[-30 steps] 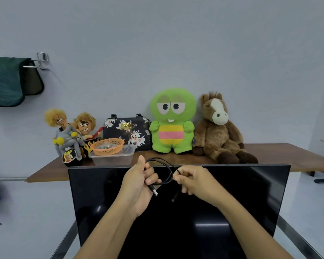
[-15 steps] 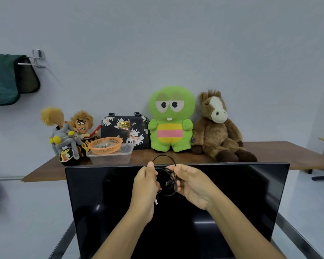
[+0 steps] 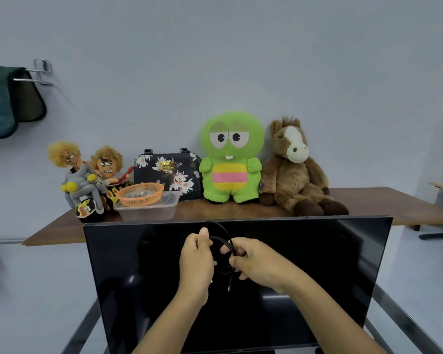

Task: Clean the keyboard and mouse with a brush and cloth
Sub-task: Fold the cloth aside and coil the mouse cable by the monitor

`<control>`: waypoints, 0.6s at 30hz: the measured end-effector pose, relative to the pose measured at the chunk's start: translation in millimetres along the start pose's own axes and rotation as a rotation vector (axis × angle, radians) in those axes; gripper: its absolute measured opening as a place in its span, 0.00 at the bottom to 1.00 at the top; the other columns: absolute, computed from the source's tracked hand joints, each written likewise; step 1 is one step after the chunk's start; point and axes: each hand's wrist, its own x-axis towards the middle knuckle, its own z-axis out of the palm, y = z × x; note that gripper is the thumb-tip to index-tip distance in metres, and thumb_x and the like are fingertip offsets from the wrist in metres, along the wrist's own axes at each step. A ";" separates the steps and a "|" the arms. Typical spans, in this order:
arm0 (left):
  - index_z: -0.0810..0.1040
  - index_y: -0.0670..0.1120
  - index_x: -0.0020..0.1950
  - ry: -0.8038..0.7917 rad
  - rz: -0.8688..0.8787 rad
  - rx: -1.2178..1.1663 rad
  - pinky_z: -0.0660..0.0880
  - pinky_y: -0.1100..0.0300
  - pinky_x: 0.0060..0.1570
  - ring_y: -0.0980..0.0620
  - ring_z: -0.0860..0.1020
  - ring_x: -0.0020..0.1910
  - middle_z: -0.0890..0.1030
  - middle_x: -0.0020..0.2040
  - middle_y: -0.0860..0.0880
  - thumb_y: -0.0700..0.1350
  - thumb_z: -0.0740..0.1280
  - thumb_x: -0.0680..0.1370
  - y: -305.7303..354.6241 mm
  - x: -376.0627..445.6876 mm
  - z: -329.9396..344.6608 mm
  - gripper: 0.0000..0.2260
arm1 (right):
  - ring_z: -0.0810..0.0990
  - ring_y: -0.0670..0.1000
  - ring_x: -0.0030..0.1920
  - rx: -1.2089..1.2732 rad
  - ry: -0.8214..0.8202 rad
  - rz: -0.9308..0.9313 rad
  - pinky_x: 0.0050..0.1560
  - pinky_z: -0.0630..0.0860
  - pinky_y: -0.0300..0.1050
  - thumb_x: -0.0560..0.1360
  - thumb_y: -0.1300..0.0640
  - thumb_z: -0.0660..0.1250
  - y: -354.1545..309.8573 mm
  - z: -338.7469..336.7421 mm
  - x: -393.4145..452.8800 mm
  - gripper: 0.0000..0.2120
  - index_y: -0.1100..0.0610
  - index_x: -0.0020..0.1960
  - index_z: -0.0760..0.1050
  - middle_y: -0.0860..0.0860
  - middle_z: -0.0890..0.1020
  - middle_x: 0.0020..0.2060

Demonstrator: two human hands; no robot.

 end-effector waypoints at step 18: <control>0.71 0.43 0.46 -0.163 -0.653 -0.424 0.74 0.51 0.43 0.54 0.66 0.25 0.66 0.29 0.51 0.51 0.59 0.82 -90.8 -55.9 50.0 0.12 | 0.81 0.49 0.43 -0.043 -0.150 0.419 0.51 0.79 0.44 0.76 0.66 0.62 112.7 -35.3 -69.7 0.22 0.57 0.70 0.69 0.52 0.84 0.46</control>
